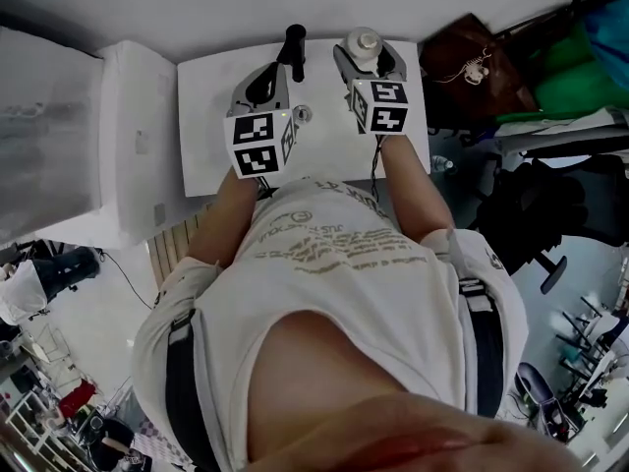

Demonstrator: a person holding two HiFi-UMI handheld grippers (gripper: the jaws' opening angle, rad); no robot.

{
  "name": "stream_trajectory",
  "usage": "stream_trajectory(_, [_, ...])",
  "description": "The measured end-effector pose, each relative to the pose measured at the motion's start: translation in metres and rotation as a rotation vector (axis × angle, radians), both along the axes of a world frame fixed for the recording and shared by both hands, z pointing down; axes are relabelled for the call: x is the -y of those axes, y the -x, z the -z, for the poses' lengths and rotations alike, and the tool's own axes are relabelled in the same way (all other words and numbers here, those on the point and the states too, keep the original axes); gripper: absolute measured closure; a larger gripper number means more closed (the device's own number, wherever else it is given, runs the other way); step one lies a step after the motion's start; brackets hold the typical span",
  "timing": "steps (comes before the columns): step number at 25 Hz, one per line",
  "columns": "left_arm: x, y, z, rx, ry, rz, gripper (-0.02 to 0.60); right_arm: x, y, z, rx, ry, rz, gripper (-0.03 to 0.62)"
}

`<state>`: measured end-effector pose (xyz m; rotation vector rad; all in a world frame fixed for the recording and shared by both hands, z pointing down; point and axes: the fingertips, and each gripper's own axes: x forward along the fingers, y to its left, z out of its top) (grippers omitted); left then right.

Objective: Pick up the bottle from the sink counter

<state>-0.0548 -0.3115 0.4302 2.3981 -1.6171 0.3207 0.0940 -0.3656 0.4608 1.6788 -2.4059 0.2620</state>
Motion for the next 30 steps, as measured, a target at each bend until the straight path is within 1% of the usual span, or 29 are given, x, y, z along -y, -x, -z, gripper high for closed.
stream_trajectory(2, [0.000,-0.008,0.002,-0.009,-0.005,-0.021,0.561,-0.009,-0.006,0.015,0.002,-0.029,-0.013,0.276])
stream_trajectory(5, [-0.001,-0.018,0.003,-0.020,-0.006,-0.048,0.561,-0.025,-0.014,0.028,0.013,-0.048,-0.041,0.276])
stream_trajectory(13, [-0.002,-0.040,0.002,-0.040,-0.004,-0.094,0.561,-0.053,-0.041,0.043,0.066,-0.085,-0.120,0.276])
stream_trajectory(18, [-0.002,-0.053,-0.001,-0.036,0.000,-0.125,0.561,-0.062,-0.052,0.040,0.080,-0.077,-0.140,0.276])
stream_trajectory(24, [-0.001,-0.062,0.001,-0.032,-0.002,-0.146,0.561,-0.065,-0.056,0.037,0.078,-0.070,-0.147,0.276])
stream_trajectory(30, [0.001,-0.064,0.001,-0.023,-0.008,-0.156,0.561,-0.060,-0.057,0.033,0.098,-0.055,-0.148,0.276])
